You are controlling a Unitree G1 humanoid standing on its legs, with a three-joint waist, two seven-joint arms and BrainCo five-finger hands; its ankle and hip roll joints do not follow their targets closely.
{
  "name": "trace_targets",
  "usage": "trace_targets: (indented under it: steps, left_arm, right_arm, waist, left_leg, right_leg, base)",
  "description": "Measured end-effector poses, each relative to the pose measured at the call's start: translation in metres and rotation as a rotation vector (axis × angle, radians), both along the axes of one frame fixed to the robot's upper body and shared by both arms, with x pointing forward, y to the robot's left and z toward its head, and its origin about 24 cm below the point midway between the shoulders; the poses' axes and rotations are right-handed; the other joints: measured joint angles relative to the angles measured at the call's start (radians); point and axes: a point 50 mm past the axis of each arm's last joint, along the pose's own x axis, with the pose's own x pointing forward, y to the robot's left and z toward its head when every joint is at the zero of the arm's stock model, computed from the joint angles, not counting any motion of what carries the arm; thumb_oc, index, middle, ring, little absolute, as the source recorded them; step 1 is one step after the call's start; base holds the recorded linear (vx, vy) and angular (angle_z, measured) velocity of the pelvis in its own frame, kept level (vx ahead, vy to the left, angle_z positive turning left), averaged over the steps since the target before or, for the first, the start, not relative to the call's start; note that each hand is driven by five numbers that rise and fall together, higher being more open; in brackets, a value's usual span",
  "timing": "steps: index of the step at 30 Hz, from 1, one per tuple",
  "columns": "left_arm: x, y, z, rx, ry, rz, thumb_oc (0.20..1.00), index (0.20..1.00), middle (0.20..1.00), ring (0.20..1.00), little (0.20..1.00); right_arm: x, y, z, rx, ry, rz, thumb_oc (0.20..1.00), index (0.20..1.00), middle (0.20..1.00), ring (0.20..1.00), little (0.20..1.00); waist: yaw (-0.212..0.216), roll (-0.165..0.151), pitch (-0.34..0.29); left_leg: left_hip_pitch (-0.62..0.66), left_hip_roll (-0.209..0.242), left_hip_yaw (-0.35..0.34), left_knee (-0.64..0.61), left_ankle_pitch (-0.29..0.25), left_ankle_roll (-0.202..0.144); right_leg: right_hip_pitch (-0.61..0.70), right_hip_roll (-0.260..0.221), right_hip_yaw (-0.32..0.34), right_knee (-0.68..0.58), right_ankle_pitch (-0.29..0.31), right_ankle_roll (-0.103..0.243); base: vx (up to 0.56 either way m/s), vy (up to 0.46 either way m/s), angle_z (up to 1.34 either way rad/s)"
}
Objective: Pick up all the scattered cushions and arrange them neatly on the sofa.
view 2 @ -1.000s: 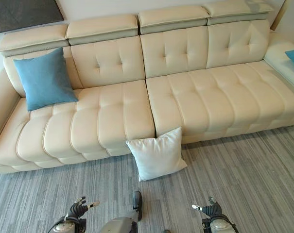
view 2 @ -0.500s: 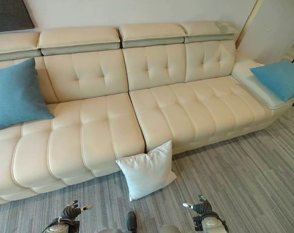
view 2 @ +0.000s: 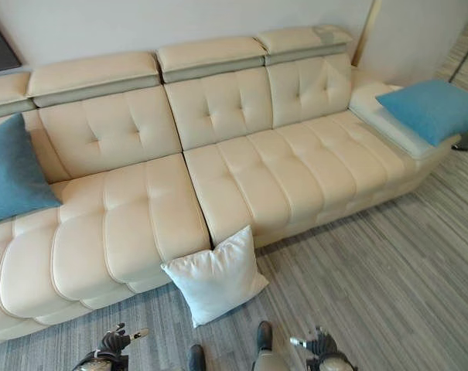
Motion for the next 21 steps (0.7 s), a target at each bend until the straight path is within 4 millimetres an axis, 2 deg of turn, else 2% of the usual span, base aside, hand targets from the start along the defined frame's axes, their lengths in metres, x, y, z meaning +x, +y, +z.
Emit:
trace_targets:
  steps: [1, 2, 3, 4, 5, 6, 7, 8, 9, 11, 13, 14, 15, 16, 17, 18, 19, 20, 21]
  left_arm:
    - [-0.002, -0.006, -0.002, -0.015, 0.005, 0.003, 1.000, 1.000, 1.000, 1.000, 1.000]
    - [-0.001, -0.007, -0.004, -0.027, 0.010, 0.023, 1.000, 1.000, 1.000, 1.000, 1.000]
    - [0.007, -0.010, -0.001, -0.038, -0.014, 0.017, 1.000, 1.000, 1.000, 1.000, 1.000]
    - [0.011, -0.009, 0.000, -0.036, -0.019, 0.014, 1.000, 1.000, 1.000, 1.000, 1.000]
    - [0.011, -0.010, -0.001, -0.041, -0.016, 0.017, 1.000, 1.000, 1.000, 1.000, 1.000]
    - [0.007, -0.010, -0.003, -0.042, -0.001, 0.020, 1.000, 1.000, 1.000, 1.000, 1.000]
    - [0.006, -0.016, -0.005, -0.065, 0.006, 0.031, 1.000, 1.000, 1.000, 1.000, 1.000]
    - [0.017, -0.015, 0.001, -0.062, -0.035, 0.022, 1.000, 1.000, 1.000, 1.000, 1.000]
    - [0.018, -0.013, 0.001, -0.059, -0.042, 0.028, 1.000, 1.000, 1.000, 1.000, 1.000]
    - [0.021, -0.015, 0.002, -0.065, -0.044, 0.027, 1.000, 1.000, 1.000, 1.000, 1.000]
    - [0.021, -0.015, 0.002, -0.065, -0.042, 0.028, 1.000, 1.000, 1.000, 1.000, 1.000]
    - [0.018, -0.021, 0.000, -0.080, -0.036, 0.030, 1.000, 1.000, 1.000, 1.000, 1.000]
    - [0.025, -0.016, 0.002, -0.063, -0.039, 0.019, 1.000, 1.000, 1.000, 1.000, 1.000]
    - [0.023, -0.016, 0.001, -0.062, -0.034, 0.014, 1.000, 1.000, 1.000, 1.000, 1.000]
    - [0.017, -0.022, -0.002, -0.075, -0.015, 0.013, 1.000, 1.000, 1.000, 1.000, 1.000]
    - [0.020, -0.025, 0.000, -0.081, -0.031, -0.001, 1.000, 1.000, 1.000, 1.000, 1.000]
    - [0.021, -0.018, 0.001, -0.065, -0.037, 0.001, 1.000, 1.000, 1.000, 1.000, 1.000]
    - [0.005, -0.016, -0.005, -0.063, 0.018, 0.016, 1.000, 1.000, 1.000, 1.000, 1.000]
    - [-0.002, -0.013, -0.007, -0.058, 0.037, 0.020, 1.000, 1.000, 1.000, 1.000, 1.000]
  right_arm:
    - [0.000, -0.001, 0.000, -0.003, 0.001, -0.001, 1.000, 1.000, 1.000, 1.000, 1.000]
    - [-0.002, -0.002, -0.001, -0.002, 0.006, -0.016, 1.000, 1.000, 1.000, 1.000, 1.000]
    - [-0.004, -0.001, -0.002, 0.004, 0.016, -0.019, 1.000, 1.000, 1.000, 1.000, 1.000]
    - [-0.006, 0.000, -0.003, 0.006, 0.022, -0.022, 1.000, 1.000, 1.000, 1.000, 1.000]
    - [-0.005, -0.002, -0.002, 0.001, 0.016, -0.022, 1.000, 1.000, 1.000, 1.000, 1.000]
    - [0.000, -0.004, 0.000, -0.009, 0.000, -0.015, 1.000, 1.000, 1.000, 1.000, 1.000]
    - [0.007, -0.012, 0.006, -0.031, -0.031, -0.011, 1.000, 1.000, 1.000, 1.000, 1.000]
    - [0.011, -0.016, 0.008, -0.041, -0.042, -0.005, 1.000, 1.000, 1.000, 1.000, 1.000]
    - [0.013, -0.016, 0.009, -0.044, -0.043, -0.004, 1.000, 1.000, 1.000, 1.000, 1.000]
    - [0.015, -0.020, 0.011, -0.058, -0.054, -0.005, 1.000, 1.000, 1.000, 1.000, 1.000]
    - [0.015, -0.019, 0.011, -0.060, -0.051, 0.003, 1.000, 1.000, 1.000, 1.000, 1.000]
    - [0.016, -0.022, 0.012, -0.073, -0.049, 0.015, 1.000, 1.000, 1.000, 1.000, 1.000]
    - [0.011, -0.012, 0.007, -0.047, -0.034, 0.016, 1.000, 1.000, 1.000, 1.000, 1.000]
    - [0.013, -0.008, 0.007, -0.039, -0.040, 0.023, 1.000, 1.000, 1.000, 1.000, 1.000]
    - [0.017, -0.009, 0.009, -0.046, -0.048, 0.036, 1.000, 1.000, 1.000, 1.000, 1.000]
    - [0.022, -0.010, 0.010, -0.047, -0.056, 0.029, 1.000, 1.000, 1.000, 1.000, 1.000]
    - [0.021, -0.005, 0.008, -0.034, -0.047, 0.030, 1.000, 1.000, 1.000, 1.000, 1.000]
    - [0.022, -0.002, 0.008, -0.029, -0.048, 0.042, 1.000, 1.000, 1.000, 1.000, 1.000]
    - [0.023, 0.000, 0.009, -0.030, -0.054, 0.054, 1.000, 1.000, 1.000, 1.000, 1.000]
  waist:
    - [0.006, 0.011, -0.006]
    - [0.003, 0.016, -0.011]
    - [-0.005, 0.008, -0.006]
    - [-0.016, -0.016, -0.003]
    - [-0.006, -0.028, 0.005]
    - [0.008, -0.025, 0.007]
    - [0.005, 0.011, 0.005]
    - [0.012, -0.010, 0.025]
    - [0.022, -0.016, 0.036]
    - [0.010, -0.016, 0.051]
    - [0.009, -0.015, 0.052]
    - [0.008, 0.056, 0.049]
    - [0.002, 0.034, 0.068]
    - [0.001, 0.031, 0.061]
    - [0.005, 0.069, 0.043]
    - [0.013, 0.068, 0.059]
    - [0.016, 0.024, 0.062]
    - [0.014, 0.006, 0.052]
    - [0.023, 0.000, 0.037]
  left_leg:
    - [-0.006, 0.019, -0.005, 0.001, -0.003, 0.002]
    - [-0.026, 0.043, -0.022, 0.026, -0.001, -0.006]
    - [-0.064, 0.068, -0.042, 0.097, -0.018, -0.037]
    - [-0.091, 0.063, -0.047, 0.163, -0.039, -0.047]
    - [-0.095, 0.058, -0.051, 0.247, -0.044, -0.048]
    - [-0.110, 0.045, -0.052, 0.327, -0.037, -0.048]
    - [-0.163, 0.075, -0.057, 0.401, -0.029, -0.039]
    - [-0.168, 0.051, -0.080, 0.431, -0.026, -0.052]
    - [-0.166, 0.041, -0.079, 0.426, -0.018, -0.061]
    - [-0.171, 0.008, -0.074, 0.389, -0.025, -0.060]
    - [-0.151, -0.032, -0.048, 0.288, -0.018, -0.050]
    - [-0.135, 0.008, -0.044, 0.138, -0.031, -0.048]
    - [-0.123, 0.009, -0.035, 0.079, 0.021, -0.046]
    - [-0.136, -0.002, -0.019, 0.068, 0.015, -0.049]
    - [-0.156, 0.023, -0.035, 0.042, -0.019, -0.058]
    - [-0.174, 0.042, -0.061, 0.036, 0.003, -0.104]
    - [-0.152, 0.007, -0.045, 0.030, 0.015, -0.098]
    - [-0.143, 0.003, -0.045, 0.035, 0.015, -0.057]
    - [-0.136, -0.011, -0.045, 0.029, 0.015, -0.055]
  right_leg:
    - [0.008, 0.014, -0.012, 0.000, 0.022, -0.031]
    - [-0.005, 0.031, -0.044, 0.040, -0.009, -0.088]
    - [-0.043, 0.042, -0.064, 0.124, -0.054, -0.153]
    - [-0.054, 0.037, -0.074, 0.134, -0.048, -0.151]
    - [-0.037, 0.041, -0.070, 0.128, -0.047, -0.154]
    - [-0.032, 0.045, -0.072, 0.115, -0.050, -0.151]
    - [-0.001, 0.068, -0.107, 0.088, -0.063, -0.149]
    - [-0.038, 0.048, -0.095, 0.146, -0.066, -0.185]
    - [-0.035, 0.042, -0.097, 0.152, -0.031, -0.221]
    - [0.000, 0.032, -0.112, 0.083, -0.032, -0.218]
    - [0.038, 0.028, -0.124, 0.002, -0.023, -0.204]
    - [0.033, 0.077, -0.148, 0.029, -0.037, -0.196]
    - [0.021, 0.070, -0.189, 0.035, -0.005, -0.222]
    - [0.026, 0.068, -0.187, 0.009, -0.028, -0.186]
    - [0.024, 0.102, -0.209, 0.012, -0.072, -0.133]
    - [-0.050, 0.076, -0.167, 0.303, -0.190, -0.202]
    - [-0.023, 0.042, -0.157, 0.276, -0.164, -0.209]
    - [0.007, 0.063, -0.145, 0.205, -0.163, -0.162]
    - [0.022, 0.060, -0.137, 0.165, -0.161, -0.161]
  base:
    - [0.35, -0.488, 0.15]
    - [0.23, -0.369, 0.50]
    - [0.16, -0.248, 0.77]
    - [0.21, -0.295, 0.52]
    - [0.18, -0.246, 0.05]
    - [0.18, -0.245, -0.04]
    - [0.18, -0.170, 0.04]
    - [0.19, -0.134, 0.19]
    - [0.28, -0.151, 0.30]
    - [0.21, -0.033, 0.33]
    - [0.23, 0.003, 0.27]
    - [0.37, 0.107, 0.76]
    - [0.48, 0.152, 0.78]
    - [0.39, 0.139, 0.71]
    - [0.40, 0.209, 0.40]
    - [0.40, 0.234, 0.41]
    - [0.51, 0.316, 0.28]
    - [0.36, 0.256, 0.05]
    - [0.25, 0.188, -0.10]
